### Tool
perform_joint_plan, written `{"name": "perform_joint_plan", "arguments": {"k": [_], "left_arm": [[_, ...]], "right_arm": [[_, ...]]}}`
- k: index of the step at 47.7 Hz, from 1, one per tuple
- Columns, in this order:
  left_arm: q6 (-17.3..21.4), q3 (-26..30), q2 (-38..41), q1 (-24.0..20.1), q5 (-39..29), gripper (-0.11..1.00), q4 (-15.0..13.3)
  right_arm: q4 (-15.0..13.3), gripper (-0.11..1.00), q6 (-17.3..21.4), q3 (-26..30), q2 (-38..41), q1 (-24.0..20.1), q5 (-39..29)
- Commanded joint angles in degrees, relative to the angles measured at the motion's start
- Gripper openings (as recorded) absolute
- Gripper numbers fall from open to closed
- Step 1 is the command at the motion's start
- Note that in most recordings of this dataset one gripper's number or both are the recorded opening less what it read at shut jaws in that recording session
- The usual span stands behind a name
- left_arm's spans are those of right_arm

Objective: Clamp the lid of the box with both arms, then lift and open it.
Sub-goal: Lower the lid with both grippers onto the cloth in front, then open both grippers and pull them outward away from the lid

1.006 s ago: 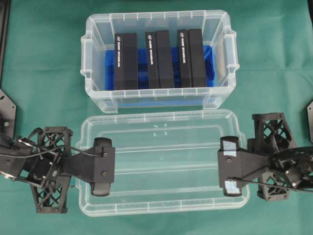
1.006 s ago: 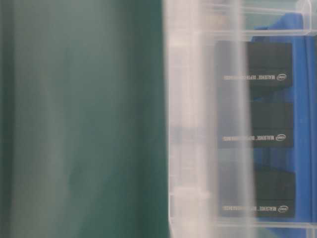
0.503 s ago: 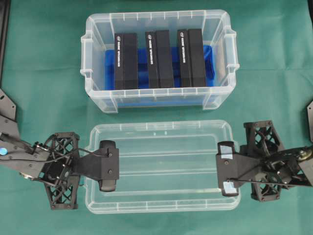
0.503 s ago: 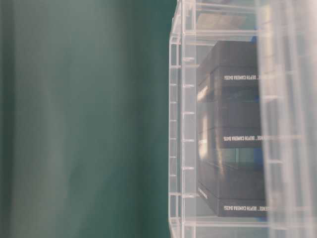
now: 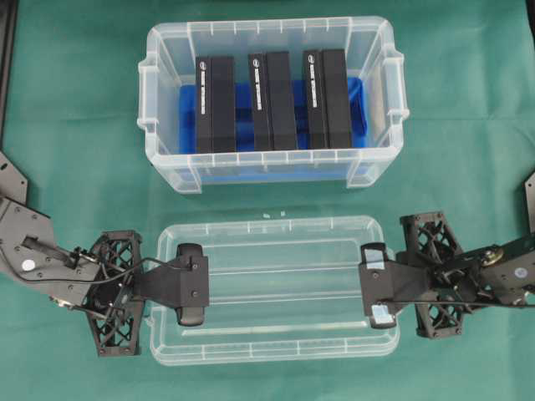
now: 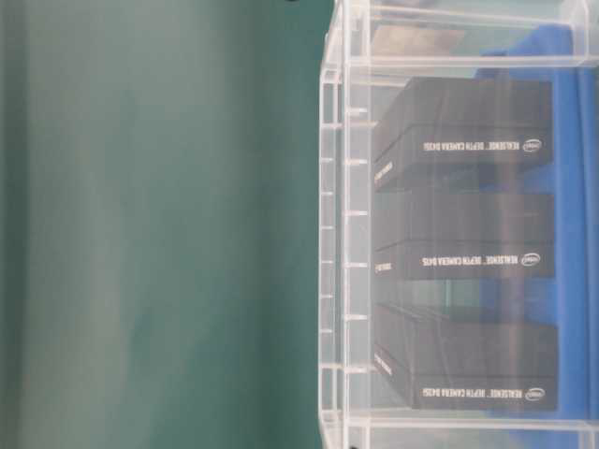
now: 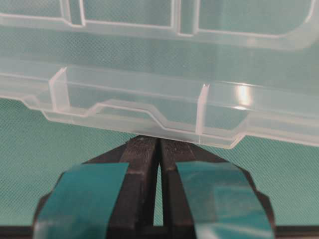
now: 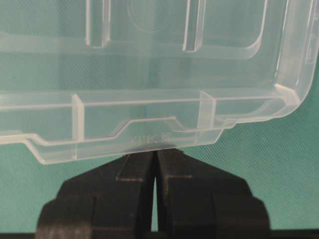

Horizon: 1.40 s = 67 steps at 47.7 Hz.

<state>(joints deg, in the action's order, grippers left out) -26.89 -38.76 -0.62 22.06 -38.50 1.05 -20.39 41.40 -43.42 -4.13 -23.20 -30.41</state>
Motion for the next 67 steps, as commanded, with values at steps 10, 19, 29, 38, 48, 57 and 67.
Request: {"name": "perform_joint_plan", "arguments": {"k": [10,19,29,38,48,57,67], "left_arm": [[-1.41,1.32,0.35,-2.2,6.15,0.01,0.88],[-1.49,0.97,0.53,-2.2,7.38,0.01,0.79],[-1.49,0.88,0.7,-2.2,7.56,0.01,0.7],[-1.58,-0.18,0.09,-2.11,7.21,0.01,0.18],[-3.6,-3.6,-1.67,-0.97,7.38,0.01,0.18],[-7.47,-8.09,-4.39,0.18,7.56,0.01,0.18],[-12.3,-12.66,-7.82,1.93,7.56,0.01,0.18]], "right_arm": [[-1.67,0.0,0.44,2.2,-0.09,1.05,5.19],[-1.67,0.0,0.44,2.11,0.26,1.05,5.54],[-1.58,0.0,0.44,2.2,0.53,1.05,5.71],[-0.7,0.0,0.62,0.97,-0.35,0.97,4.83],[0.18,0.0,1.49,-3.34,-3.69,0.0,4.75],[0.18,0.0,5.1,-8.09,-7.82,-1.14,4.57],[0.18,0.0,8.35,-11.78,-11.87,-2.55,4.39]]}}
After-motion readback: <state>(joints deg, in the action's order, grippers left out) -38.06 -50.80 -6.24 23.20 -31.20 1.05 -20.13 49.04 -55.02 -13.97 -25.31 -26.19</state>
